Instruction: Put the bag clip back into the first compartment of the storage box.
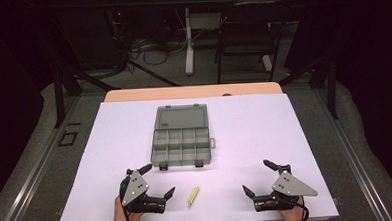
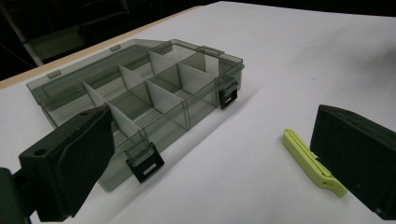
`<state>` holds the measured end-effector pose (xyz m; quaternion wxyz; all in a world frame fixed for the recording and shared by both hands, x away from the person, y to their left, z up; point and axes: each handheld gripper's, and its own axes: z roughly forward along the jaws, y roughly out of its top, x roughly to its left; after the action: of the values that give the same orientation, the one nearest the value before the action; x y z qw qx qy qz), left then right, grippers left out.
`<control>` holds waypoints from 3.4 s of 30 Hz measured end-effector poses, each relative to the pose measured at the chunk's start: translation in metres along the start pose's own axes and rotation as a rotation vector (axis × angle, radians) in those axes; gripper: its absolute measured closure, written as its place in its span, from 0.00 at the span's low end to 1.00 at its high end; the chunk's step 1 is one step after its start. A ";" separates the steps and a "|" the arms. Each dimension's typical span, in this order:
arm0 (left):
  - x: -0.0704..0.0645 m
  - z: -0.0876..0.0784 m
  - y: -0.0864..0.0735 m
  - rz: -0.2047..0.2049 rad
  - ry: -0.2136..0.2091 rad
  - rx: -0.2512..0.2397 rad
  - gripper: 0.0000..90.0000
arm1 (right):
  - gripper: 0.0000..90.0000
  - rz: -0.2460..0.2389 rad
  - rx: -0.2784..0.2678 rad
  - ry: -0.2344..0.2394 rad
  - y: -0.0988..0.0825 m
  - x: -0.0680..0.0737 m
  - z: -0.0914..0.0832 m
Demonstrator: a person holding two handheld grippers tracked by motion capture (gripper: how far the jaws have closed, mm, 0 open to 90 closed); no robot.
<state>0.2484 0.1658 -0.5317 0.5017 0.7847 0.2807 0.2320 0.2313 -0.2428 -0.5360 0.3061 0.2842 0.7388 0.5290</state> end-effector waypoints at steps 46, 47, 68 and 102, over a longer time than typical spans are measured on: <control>-0.029 0.040 0.026 -0.017 -0.019 0.233 0.01 | 0.00 0.002 0.010 0.008 0.000 0.001 0.002; -0.031 0.043 0.027 -0.019 -0.023 0.247 0.01 | 0.00 0.002 0.011 0.007 0.000 0.001 0.002; -0.049 0.057 0.022 -0.018 -0.078 0.313 0.20 | 0.00 0.003 0.014 0.007 -0.001 0.000 0.002; -0.063 0.063 0.002 -0.064 -0.144 0.376 0.81 | 0.00 -0.003 0.024 0.007 -0.001 0.001 0.002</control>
<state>0.2430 0.0811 -0.5595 0.3722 0.8698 0.3071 0.1028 0.2318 -0.2414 -0.5371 0.3006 0.2848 0.7467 0.5206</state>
